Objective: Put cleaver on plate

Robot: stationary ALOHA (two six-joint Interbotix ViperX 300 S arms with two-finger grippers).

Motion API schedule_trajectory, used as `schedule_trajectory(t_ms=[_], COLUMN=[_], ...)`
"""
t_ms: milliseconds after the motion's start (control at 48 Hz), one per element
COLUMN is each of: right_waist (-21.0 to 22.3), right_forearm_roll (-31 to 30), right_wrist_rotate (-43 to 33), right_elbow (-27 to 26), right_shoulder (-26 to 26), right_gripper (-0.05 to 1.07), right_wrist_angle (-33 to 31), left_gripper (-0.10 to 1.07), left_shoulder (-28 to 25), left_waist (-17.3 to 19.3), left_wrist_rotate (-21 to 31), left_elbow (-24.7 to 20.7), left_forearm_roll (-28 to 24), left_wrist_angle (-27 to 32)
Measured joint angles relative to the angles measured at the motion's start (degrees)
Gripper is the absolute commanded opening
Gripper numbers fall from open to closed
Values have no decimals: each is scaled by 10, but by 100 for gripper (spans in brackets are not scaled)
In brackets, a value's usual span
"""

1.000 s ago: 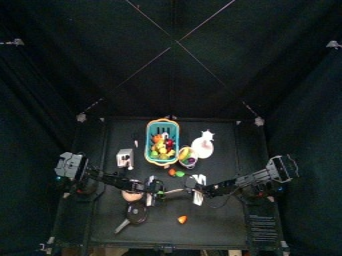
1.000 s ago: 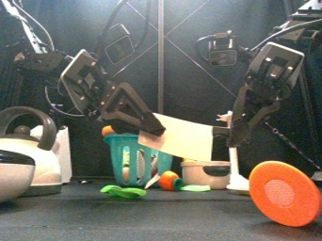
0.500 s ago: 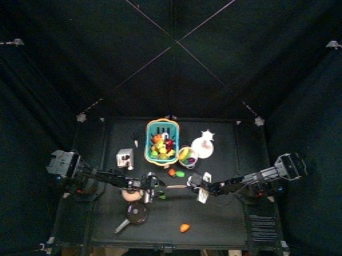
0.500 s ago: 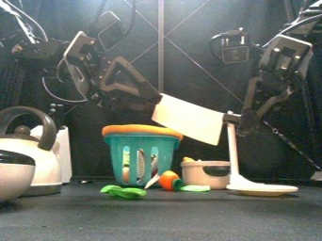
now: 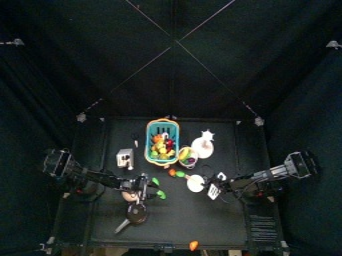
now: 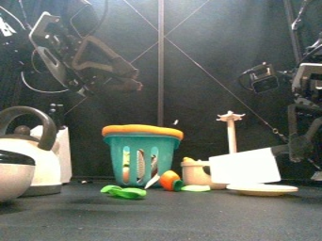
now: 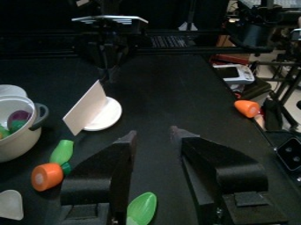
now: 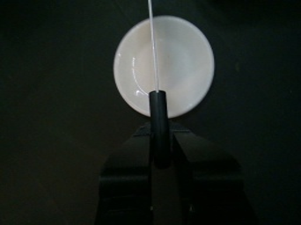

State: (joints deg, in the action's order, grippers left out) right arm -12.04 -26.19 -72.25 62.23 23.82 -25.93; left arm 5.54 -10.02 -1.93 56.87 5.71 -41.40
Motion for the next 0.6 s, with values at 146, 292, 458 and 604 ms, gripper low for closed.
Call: schedule_trajectory(t_ms=[146,292,458,604], right_waist=[4,12,19,21], right_forearm_roll=[5,5,6,4], right_wrist_rotate=[0,0,0,0], right_elbow=[6,6,6,4], right_shoulder=[0,0,0,0], right_gripper=[53,66,82,90], right_wrist_angle=[-1,0,-2,-17], left_gripper=[77,77,77,77], left_shoulder=[0,0,0,0], left_waist=[0,0,2,2], left_wrist_rotate=[1,1,0,0], left_elbow=[0,3,4,4], left_forearm_roll=[0,1,0,1], left_wrist_angle=[-1,0,-1,-1])
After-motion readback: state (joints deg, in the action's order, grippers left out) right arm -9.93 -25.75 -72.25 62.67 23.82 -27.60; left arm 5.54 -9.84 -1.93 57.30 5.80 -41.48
